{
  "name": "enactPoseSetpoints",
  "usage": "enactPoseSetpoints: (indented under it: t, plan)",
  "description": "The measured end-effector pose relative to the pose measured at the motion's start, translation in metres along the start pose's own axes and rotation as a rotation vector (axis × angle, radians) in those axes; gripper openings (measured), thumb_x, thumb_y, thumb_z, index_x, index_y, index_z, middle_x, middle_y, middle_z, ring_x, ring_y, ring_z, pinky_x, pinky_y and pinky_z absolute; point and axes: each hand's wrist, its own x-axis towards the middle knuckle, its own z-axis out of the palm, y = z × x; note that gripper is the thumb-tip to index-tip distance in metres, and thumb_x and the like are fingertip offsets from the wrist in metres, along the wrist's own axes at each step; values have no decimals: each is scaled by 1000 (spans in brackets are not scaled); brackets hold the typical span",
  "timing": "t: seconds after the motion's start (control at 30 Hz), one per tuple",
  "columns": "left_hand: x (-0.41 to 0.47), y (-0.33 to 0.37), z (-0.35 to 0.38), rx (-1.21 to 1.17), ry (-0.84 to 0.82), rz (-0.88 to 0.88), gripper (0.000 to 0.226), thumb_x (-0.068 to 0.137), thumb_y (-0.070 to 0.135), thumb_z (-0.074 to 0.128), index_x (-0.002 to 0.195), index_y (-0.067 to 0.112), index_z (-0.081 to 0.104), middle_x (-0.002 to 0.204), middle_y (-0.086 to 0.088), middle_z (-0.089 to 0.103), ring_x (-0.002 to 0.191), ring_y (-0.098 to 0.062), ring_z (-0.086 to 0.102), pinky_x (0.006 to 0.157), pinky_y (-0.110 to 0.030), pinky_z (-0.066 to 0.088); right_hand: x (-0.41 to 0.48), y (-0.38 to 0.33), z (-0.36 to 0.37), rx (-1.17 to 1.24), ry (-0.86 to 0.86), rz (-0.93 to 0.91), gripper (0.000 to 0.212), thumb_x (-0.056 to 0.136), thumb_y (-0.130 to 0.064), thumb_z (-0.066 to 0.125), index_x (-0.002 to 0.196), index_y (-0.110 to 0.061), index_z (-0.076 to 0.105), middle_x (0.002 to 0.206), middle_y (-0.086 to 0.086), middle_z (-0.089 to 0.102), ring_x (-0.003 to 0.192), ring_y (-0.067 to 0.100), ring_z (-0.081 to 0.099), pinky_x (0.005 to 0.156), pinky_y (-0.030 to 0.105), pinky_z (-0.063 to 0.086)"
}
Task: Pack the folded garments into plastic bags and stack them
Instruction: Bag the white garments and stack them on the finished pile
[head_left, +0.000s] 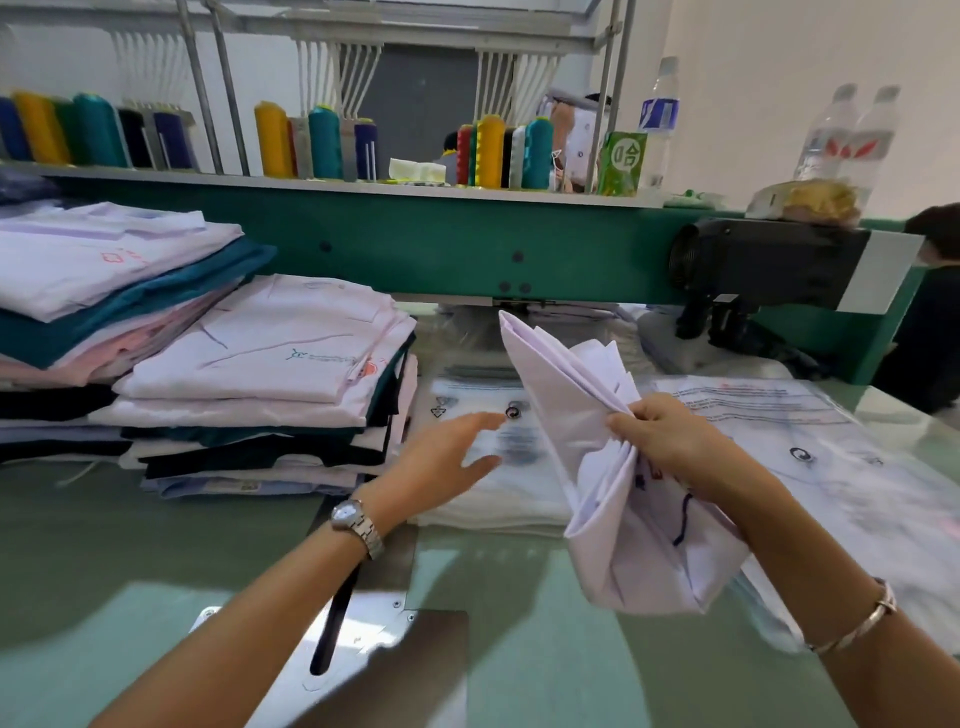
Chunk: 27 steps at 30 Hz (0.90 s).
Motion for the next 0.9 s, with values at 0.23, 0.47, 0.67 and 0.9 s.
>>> enactPoseSetpoints:
  t: [0.23, 0.47, 0.67, 0.9]
  plan:
    - [5, -35, 0, 11, -226, -65, 89, 65, 80, 57, 143, 53, 24, 124, 26, 58, 106, 6, 58, 94, -27, 51, -13, 6, -19, 110, -50, 15, 27, 92, -21, 57, 69, -7, 59, 56, 7, 35, 45, 16, 32, 42, 24, 26]
    - [8, -44, 3, 24, -77, 30, 26, 94, 20, 60, 98, 39, 42, 110, 18, 68, 93, -4, 67, 78, -37, 58, -29, 6, -31, 190, -85, 4, 35, 93, -25, 60, 60, -14, 58, 53, 1, 37, 49, 15, 34, 48, 25, 28]
    - [9, -44, 6, 149, 28, 124, 43, 92, -9, 42, 93, 28, 64, 122, 8, 67, 118, -12, 61, 87, -39, 55, -46, 1, -35, 317, -181, -27, 44, 93, -19, 59, 49, -18, 67, 50, -8, 52, 44, 3, 46, 47, 13, 36]
    - [14, -40, 7, 338, -4, 87, 45, 87, 8, 60, 131, 16, 57, 127, 2, 62, 86, -24, 66, 60, -36, 53, -67, -3, -42, 399, -374, -92, 42, 74, -45, 76, 66, -5, 65, 61, 8, 49, 60, 23, 40, 57, 29, 31]
